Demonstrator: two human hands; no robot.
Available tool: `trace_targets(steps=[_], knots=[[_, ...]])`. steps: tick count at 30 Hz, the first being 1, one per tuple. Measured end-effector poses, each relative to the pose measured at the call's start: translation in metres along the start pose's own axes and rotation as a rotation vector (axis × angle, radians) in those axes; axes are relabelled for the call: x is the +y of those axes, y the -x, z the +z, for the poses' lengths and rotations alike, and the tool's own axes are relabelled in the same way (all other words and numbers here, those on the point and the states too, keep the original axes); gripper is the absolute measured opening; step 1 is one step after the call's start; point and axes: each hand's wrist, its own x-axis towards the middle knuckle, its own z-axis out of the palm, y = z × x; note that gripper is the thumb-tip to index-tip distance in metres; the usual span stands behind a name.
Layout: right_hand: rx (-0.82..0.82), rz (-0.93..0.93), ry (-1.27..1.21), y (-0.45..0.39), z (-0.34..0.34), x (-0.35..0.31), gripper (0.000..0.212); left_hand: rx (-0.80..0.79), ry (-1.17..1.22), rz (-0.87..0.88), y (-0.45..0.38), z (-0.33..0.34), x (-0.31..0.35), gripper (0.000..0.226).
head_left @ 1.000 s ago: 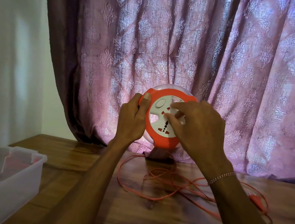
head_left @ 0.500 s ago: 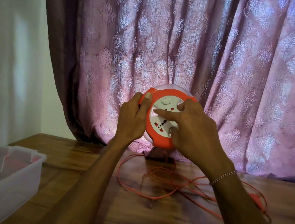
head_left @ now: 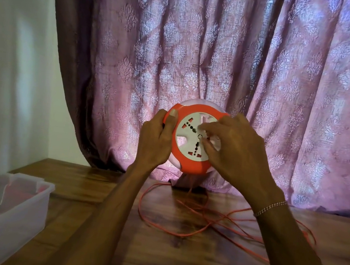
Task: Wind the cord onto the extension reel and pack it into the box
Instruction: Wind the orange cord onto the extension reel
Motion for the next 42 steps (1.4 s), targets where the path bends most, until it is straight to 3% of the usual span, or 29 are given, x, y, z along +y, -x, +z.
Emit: trace_targets(steps=[4, 7, 14, 22, 29, 32, 36, 42], knots=[[-0.196, -0.131, -0.017, -0.002, 0.001, 0.001, 0.045, -0.013, 0.016, -0.002, 0.001, 0.0, 0.0, 0.064], [-0.241, -0.134, 0.07, 0.0, 0.004, -0.004, 0.057, -0.001, 0.024, 0.007, 0.001, -0.001, 0.002, 0.062], [-0.07, -0.091, 0.095, 0.004, 0.01, -0.004, 0.049, -0.015, 0.004, 0.033, 0.002, 0.0, 0.007, 0.061], [0.039, 0.187, -0.051, 0.005, 0.013, -0.007, 0.059, 0.02, -0.033, 0.045, 0.002, 0.001, 0.006, 0.05], [0.135, 0.12, -0.027, 0.004, 0.006, -0.008, 0.032, -0.006, 0.002, 0.017, 0.004, 0.003, 0.005, 0.057], [0.043, -0.008, -0.052, 0.0, 0.004, -0.002, 0.021, 0.002, 0.001, 0.021, 0.003, 0.002, 0.003, 0.057], [-0.241, -0.089, 0.021, 0.0, 0.005, -0.005, 0.052, 0.007, -0.002, 0.028, 0.002, 0.001, 0.003, 0.061], [-0.17, -0.07, 0.078, 0.002, 0.012, -0.007, 0.055, 0.014, -0.013, 0.025, 0.002, 0.001, 0.002, 0.058]])
